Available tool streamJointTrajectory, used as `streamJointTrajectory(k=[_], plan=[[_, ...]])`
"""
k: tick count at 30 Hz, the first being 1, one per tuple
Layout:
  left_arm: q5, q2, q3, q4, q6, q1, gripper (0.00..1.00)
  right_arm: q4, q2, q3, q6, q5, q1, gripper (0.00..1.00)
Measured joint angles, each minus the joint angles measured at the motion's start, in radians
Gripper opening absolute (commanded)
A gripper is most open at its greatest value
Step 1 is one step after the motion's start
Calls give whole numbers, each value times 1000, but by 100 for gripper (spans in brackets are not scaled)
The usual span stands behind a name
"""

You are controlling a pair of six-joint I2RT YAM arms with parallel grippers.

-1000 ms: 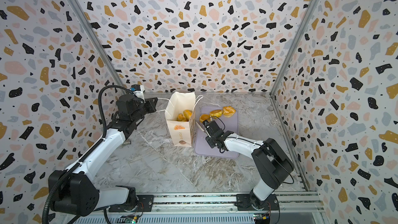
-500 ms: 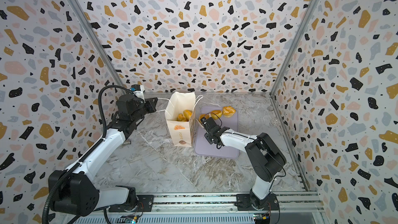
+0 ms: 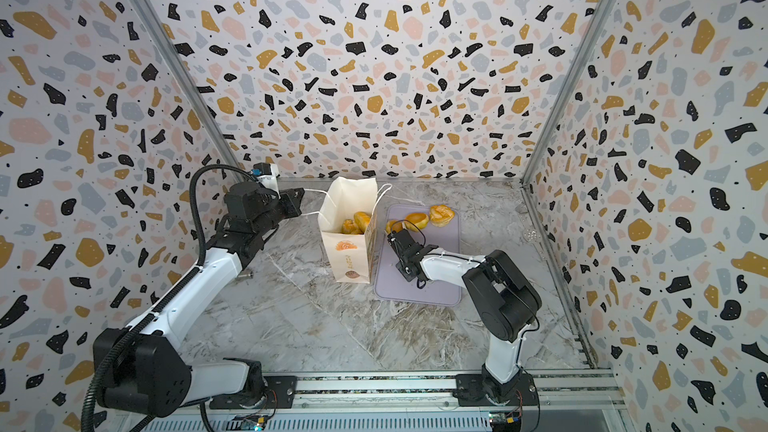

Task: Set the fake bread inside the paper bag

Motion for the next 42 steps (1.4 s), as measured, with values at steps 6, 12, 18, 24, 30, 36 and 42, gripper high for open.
streamJointTrajectory(k=[6,12,18,24,30,36,42], plan=[[0,0,0,0,0,0,0,0,0,0,11,-2,0,30],[0,0,0,0,0,0,0,2,-12,-10,27,-10,0,28],[0,0,0,-1,0,0,0,2,-67,-50,58,-21,5,28],[0,0,0,-1,0,0,0,4,-138,-82,95,-42,7,28],[0,0,0,-1,0,0,0,10,-181,-98,137,-72,7,26],[0,0,0,-1,0,0,0,10,-237,-127,165,-102,7,26],[0,0,0,-1,0,0,0,19,-295,-140,188,-136,7,25]])
